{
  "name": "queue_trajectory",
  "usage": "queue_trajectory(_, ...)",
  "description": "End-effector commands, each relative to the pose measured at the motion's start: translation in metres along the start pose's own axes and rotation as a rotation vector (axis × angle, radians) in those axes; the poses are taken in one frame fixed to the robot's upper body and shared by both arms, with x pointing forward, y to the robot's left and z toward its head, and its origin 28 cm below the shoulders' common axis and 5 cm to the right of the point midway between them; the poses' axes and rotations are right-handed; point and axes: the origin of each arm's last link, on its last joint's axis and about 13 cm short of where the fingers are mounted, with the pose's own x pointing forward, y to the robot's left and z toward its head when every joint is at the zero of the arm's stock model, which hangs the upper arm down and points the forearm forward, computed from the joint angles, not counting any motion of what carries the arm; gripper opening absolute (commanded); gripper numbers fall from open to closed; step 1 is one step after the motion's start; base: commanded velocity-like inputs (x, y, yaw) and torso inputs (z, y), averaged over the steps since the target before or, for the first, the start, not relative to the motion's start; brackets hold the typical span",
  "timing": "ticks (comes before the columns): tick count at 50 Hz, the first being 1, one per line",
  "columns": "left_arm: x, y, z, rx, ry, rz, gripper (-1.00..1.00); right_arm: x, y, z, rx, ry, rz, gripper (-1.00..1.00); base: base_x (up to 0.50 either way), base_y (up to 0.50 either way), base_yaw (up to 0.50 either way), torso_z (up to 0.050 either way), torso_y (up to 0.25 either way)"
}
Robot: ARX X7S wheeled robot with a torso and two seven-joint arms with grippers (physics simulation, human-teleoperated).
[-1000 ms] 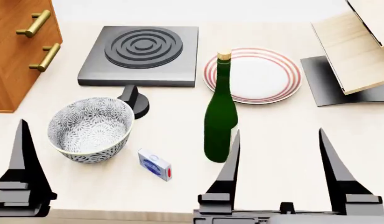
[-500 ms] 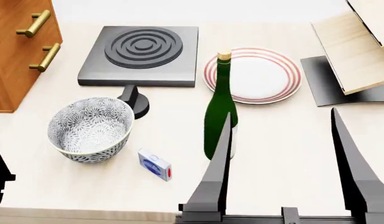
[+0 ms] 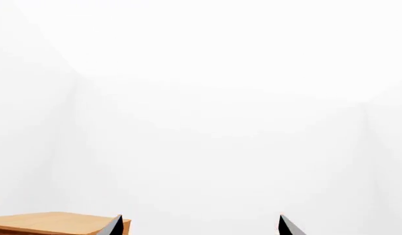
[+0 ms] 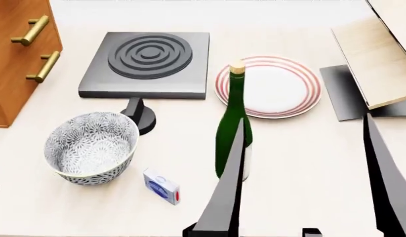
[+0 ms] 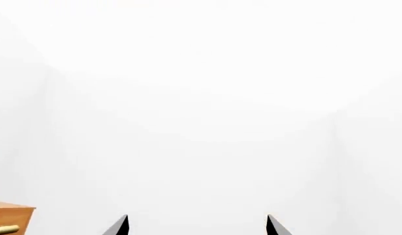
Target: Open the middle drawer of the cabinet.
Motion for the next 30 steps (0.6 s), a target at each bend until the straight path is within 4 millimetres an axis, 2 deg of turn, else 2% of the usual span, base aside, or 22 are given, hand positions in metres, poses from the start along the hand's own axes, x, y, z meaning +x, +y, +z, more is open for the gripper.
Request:
queue_trajectory(1, -0.0019, -0.0009, 0.0036, -0.003, -0.036, -0.011, 1.0, -0.0015, -0.0002, 0.0036, -0.01, -0.049, -0.002, 1.0, 0.5, 0.0, 0.0, 0.0, 0.0)
queue_trajectory(30, -0.0015, -0.0006, 0.0043, 0.003, -0.049, -0.009, 1.0, -0.0014, -0.0005, 0.0038, -0.019, -0.052, -0.006, 1.0, 0.5, 0.0, 0.0, 0.0, 0.0)
